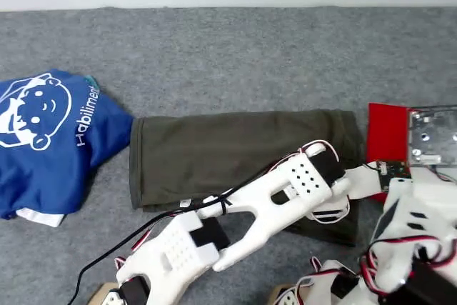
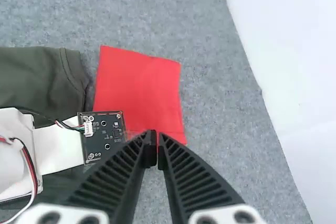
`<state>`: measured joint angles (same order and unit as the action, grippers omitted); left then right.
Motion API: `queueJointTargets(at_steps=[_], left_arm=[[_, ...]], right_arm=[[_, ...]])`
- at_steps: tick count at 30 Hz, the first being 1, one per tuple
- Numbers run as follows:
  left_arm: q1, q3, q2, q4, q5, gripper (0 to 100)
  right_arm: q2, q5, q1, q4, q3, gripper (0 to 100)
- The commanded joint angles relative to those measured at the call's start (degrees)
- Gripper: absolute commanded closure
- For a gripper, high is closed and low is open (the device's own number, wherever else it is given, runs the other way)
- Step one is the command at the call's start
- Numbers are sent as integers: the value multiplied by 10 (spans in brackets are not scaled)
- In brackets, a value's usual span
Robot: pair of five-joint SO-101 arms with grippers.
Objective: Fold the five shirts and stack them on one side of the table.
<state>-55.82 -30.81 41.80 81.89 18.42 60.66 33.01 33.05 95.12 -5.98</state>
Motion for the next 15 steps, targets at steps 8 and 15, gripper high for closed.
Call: queueJointTargets(at_steps=[8,15], left_arm=[[-6,-160,66,110,7,917],[-7,-214,92,138,21,926]], right_arm=[[-6,-5,-4,0,24,989],[-6,-5,-4,0,24,989]])
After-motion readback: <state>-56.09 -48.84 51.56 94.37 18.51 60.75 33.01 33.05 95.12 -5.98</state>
